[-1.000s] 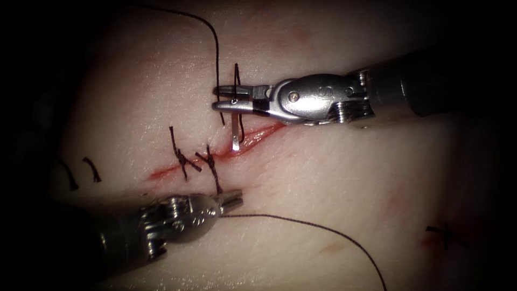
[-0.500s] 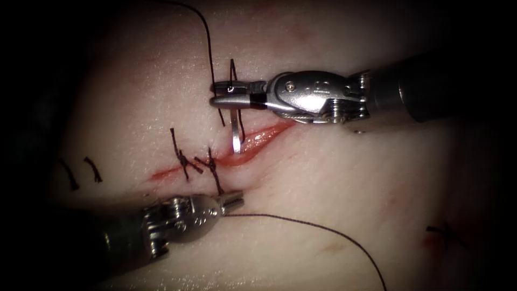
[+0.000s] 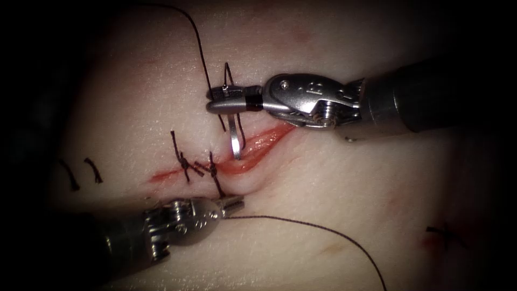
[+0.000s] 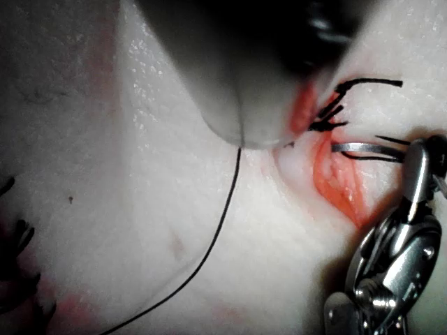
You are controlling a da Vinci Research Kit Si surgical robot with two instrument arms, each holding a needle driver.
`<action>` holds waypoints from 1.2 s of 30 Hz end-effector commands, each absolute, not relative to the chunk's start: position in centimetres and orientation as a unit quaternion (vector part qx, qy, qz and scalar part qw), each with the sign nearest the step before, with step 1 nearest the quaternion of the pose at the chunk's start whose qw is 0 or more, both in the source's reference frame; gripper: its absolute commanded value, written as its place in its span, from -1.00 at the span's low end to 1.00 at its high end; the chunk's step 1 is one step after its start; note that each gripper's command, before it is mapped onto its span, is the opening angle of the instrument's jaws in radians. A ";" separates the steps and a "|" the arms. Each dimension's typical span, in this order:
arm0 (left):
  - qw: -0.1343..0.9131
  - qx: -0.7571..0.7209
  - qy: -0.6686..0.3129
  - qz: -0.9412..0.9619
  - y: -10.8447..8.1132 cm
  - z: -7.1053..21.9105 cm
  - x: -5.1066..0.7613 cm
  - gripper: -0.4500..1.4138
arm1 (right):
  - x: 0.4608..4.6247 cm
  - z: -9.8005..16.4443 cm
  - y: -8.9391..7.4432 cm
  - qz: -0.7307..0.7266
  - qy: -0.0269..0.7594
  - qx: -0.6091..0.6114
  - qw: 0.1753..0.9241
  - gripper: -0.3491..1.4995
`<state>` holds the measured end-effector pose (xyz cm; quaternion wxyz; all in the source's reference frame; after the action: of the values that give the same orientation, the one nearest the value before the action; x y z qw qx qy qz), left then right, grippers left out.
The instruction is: Wound Closure
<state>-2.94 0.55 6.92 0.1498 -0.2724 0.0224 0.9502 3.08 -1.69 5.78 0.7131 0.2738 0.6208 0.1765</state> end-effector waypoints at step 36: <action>0.152 -0.274 0.019 0.949 0.6 7.0 -2.82 -0.42 | 3.00 5.6 -2.4 0.371 0.458 0.527 0.613 -1.00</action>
<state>-2.76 0.61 6.97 0.1520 -0.2736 0.0195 0.9496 2.94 -2.35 5.55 0.6117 0.5275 0.4575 0.3719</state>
